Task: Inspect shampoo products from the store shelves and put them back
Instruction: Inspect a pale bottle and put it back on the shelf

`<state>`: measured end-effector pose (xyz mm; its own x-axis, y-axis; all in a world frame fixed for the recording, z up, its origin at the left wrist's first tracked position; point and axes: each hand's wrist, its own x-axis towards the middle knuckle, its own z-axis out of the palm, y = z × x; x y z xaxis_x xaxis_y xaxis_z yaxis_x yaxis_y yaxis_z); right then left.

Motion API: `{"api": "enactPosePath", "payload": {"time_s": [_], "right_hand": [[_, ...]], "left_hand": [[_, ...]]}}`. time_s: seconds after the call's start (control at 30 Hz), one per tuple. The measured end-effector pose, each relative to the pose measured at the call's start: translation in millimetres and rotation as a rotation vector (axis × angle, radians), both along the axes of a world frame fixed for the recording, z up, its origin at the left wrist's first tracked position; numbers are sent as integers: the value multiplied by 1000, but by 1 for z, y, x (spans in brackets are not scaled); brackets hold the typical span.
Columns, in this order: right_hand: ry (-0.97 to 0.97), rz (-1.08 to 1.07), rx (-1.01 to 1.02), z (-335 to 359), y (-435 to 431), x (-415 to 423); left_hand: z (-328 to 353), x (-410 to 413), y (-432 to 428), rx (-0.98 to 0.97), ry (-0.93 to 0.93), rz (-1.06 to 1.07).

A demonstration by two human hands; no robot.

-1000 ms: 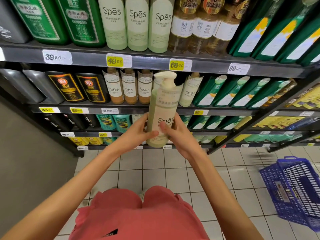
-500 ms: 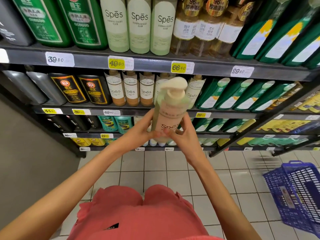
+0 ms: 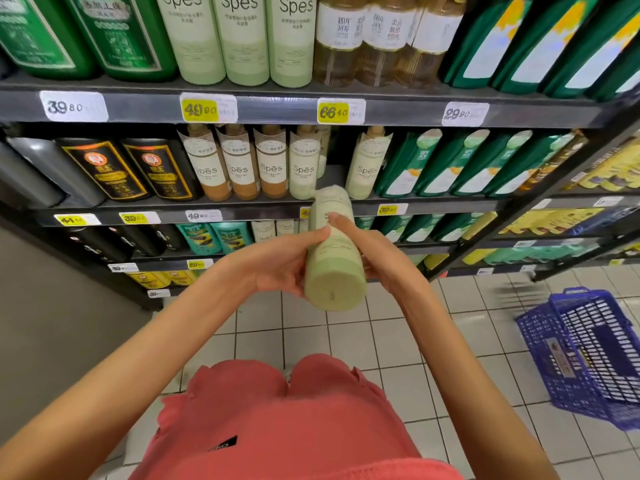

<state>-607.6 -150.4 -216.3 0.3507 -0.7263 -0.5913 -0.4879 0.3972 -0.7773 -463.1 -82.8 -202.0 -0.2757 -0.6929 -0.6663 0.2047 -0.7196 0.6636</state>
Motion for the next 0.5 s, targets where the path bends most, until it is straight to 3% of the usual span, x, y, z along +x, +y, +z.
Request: {"api": "enactPosePath", "payload": {"time_s": [0.2,0.5], "right_hand": [[-304,-195,-141,-34,28,8],[-206,-215,-368,-70,-36,28]], "left_hand": [[-42,-18,6,-259,-208,133],[-83,-1,-60,-361,-467,142]]}}
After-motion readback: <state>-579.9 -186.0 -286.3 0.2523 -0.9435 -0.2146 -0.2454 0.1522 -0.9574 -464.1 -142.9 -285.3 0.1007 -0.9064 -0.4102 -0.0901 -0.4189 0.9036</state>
